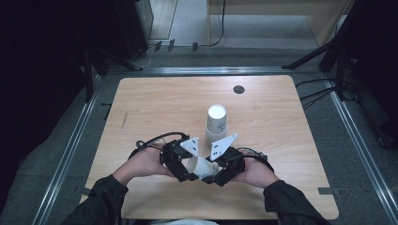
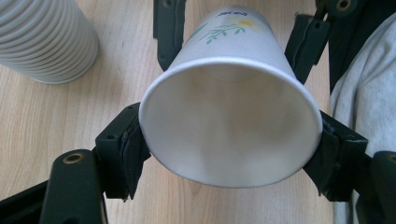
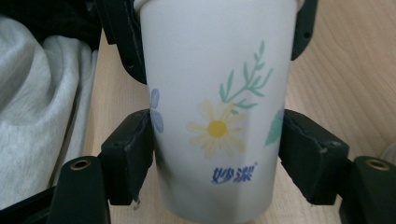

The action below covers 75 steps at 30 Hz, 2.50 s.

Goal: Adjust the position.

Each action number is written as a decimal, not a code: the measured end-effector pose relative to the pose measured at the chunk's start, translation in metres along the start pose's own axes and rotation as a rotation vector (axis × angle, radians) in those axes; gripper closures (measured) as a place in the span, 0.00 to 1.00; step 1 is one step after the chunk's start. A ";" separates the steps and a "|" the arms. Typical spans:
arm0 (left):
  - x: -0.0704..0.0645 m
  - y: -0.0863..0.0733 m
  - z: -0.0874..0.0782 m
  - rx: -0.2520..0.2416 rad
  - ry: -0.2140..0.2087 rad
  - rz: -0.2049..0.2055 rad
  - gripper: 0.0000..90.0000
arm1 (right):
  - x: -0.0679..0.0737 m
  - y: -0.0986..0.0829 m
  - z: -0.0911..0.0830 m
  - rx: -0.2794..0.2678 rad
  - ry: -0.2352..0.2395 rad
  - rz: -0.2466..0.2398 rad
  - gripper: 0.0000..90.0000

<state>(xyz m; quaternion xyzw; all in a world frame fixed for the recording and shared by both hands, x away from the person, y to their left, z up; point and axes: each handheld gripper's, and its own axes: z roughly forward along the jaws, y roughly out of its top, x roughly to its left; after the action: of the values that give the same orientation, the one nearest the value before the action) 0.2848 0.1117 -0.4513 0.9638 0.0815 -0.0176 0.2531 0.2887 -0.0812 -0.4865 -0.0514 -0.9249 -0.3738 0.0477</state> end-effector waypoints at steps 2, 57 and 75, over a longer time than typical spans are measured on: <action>-0.001 0.000 0.000 0.002 -0.004 0.003 0.27 | 0.000 0.001 0.003 0.009 0.012 -0.006 0.36; 0.015 -0.047 -0.028 -0.353 -0.028 -0.238 0.16 | -0.022 0.006 -0.049 -0.178 -0.038 0.040 0.37; 0.014 -0.040 -0.026 -0.488 -0.060 -0.278 0.17 | -0.018 0.010 -0.044 -0.190 -0.004 0.029 0.37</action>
<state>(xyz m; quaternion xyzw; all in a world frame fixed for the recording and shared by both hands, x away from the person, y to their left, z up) 0.2913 0.1604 -0.4492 0.8531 0.2071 -0.0605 0.4751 0.3101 -0.1051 -0.4504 -0.0697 -0.8846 -0.4588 0.0460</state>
